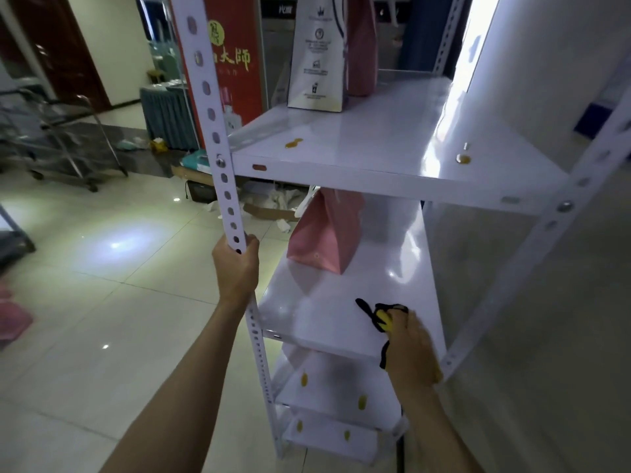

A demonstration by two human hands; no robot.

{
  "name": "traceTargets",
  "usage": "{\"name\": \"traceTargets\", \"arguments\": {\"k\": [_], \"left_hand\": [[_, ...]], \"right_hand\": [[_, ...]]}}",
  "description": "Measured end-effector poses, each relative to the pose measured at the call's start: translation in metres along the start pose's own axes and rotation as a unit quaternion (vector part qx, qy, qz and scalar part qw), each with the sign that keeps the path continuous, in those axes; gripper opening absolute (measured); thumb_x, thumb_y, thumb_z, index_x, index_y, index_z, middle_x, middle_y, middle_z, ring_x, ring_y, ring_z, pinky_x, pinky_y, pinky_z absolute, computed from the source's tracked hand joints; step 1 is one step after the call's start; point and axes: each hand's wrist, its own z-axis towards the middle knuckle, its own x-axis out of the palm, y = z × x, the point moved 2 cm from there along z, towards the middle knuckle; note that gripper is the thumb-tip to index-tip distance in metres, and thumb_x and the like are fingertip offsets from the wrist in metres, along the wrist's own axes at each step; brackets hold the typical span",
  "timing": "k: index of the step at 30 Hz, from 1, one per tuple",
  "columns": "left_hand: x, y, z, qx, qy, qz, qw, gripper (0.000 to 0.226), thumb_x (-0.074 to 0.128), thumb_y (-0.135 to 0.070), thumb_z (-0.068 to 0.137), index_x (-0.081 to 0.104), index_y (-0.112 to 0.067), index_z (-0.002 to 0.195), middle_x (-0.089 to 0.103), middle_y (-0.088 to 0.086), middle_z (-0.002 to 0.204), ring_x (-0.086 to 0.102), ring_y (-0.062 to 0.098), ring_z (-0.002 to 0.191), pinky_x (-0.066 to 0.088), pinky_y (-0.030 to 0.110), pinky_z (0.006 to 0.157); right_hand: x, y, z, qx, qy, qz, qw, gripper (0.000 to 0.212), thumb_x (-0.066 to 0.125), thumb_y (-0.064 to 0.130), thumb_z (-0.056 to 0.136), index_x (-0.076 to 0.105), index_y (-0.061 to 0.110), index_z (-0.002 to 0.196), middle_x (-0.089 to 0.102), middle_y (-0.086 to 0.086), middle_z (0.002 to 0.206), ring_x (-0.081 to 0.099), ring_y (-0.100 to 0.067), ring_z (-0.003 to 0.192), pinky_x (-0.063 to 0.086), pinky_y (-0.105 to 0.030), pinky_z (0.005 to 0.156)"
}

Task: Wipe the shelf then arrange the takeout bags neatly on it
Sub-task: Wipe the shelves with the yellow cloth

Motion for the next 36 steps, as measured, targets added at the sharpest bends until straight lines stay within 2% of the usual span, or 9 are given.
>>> {"name": "traceTargets", "arguments": {"k": [9,13,17,22,27,29,31,33,36], "left_hand": [[0.001,0.004,0.000,-0.003,-0.004,0.009,1.000,0.042,0.054,0.005,0.090,0.033,-0.021,0.065,0.032,-0.003,0.056,0.031,0.010,0.048,0.031,0.024,0.046],[-0.001,-0.002,-0.002,-0.012,0.010,0.001,1.000,0.041,0.052,0.007,0.088,0.031,-0.019,0.065,0.030,-0.003,0.056,0.028,0.009,0.048,0.028,0.022,0.046],[-0.003,-0.002,-0.004,-0.040,0.036,-0.018,0.998,0.032,0.053,0.001,0.086,0.031,-0.016,0.069,0.031,0.000,0.058,0.027,0.009,0.047,0.028,0.021,0.044],[-0.011,-0.005,-0.004,-0.070,0.085,-0.028,0.994,0.026,0.058,-0.009,0.084,0.036,-0.013,0.070,0.034,0.005,0.062,0.032,0.015,0.051,0.032,0.027,0.047],[-0.025,-0.013,-0.004,-0.081,0.135,0.000,0.988,0.022,0.063,-0.019,0.084,0.046,-0.005,0.083,0.049,0.006,0.071,0.049,0.020,0.061,0.049,0.045,0.058],[-0.035,-0.025,-0.004,-0.052,0.163,-0.014,0.985,0.020,0.067,-0.016,0.086,0.049,-0.010,0.094,0.052,0.004,0.078,0.051,0.017,0.065,0.047,0.039,0.061],[-0.042,-0.035,-0.003,-0.006,0.191,-0.059,0.980,0.028,0.069,-0.010,0.084,0.050,-0.020,0.102,0.054,0.001,0.090,0.057,0.010,0.074,0.050,0.035,0.067],[-0.049,-0.043,0.002,0.011,0.211,-0.088,0.973,0.055,0.072,-0.014,0.081,0.046,-0.029,0.127,0.053,0.000,0.121,0.060,0.007,0.108,0.054,0.034,0.090],[-0.055,-0.065,0.014,0.049,0.244,-0.117,0.962,0.073,0.074,-0.032,0.086,0.033,-0.043,0.145,0.041,-0.020,0.145,0.043,0.011,0.139,0.043,0.040,0.113]], "right_hand": [[0.030,0.043,0.002,-0.002,-0.061,-0.040,0.997,0.026,0.067,0.012,0.092,0.061,0.013,0.118,0.064,-0.015,0.125,0.061,-0.034,0.113,0.052,-0.046,0.088],[0.041,0.106,-0.009,-0.074,-0.067,-0.011,0.995,0.025,0.062,0.006,0.092,0.062,0.017,0.114,0.066,-0.011,0.119,0.065,-0.030,0.109,0.053,-0.042,0.084],[0.037,0.142,-0.029,-0.146,0.001,0.056,0.988,0.035,0.071,0.009,0.083,0.066,0.024,0.115,0.067,0.001,0.116,0.067,-0.017,0.100,0.056,-0.029,0.083],[0.006,0.149,-0.049,-0.124,0.099,0.077,0.984,0.059,0.084,0.017,0.071,0.064,0.038,0.123,0.069,0.015,0.112,0.065,-0.007,0.102,0.055,-0.023,0.084],[-0.045,0.162,-0.064,-0.021,0.135,0.308,0.941,0.033,0.056,0.013,0.099,0.069,0.038,0.116,0.068,0.025,0.106,0.061,0.018,0.101,0.047,-0.008,0.086],[-0.062,0.168,-0.068,-0.034,0.111,0.328,0.938,0.047,0.054,0.004,0.098,0.070,0.041,0.120,0.071,0.024,0.118,0.063,0.007,0.115,0.051,-0.020,0.099],[-0.084,0.176,-0.069,-0.072,0.066,0.329,0.939,0.058,0.053,-0.008,0.094,0.068,0.036,0.129,0.068,0.023,0.126,0.062,0.004,0.120,0.051,-0.026,0.104],[-0.111,0.189,-0.064,-0.100,0.017,0.321,0.942,0.054,0.057,-0.007,0.093,0.067,0.031,0.130,0.068,0.020,0.127,0.062,0.006,0.119,0.052,-0.025,0.104],[-0.156,0.209,-0.054,-0.114,-0.035,0.324,0.939,0.046,0.058,0.004,0.095,0.066,0.033,0.130,0.067,0.018,0.128,0.062,0.000,0.120,0.051,-0.030,0.104]]}}
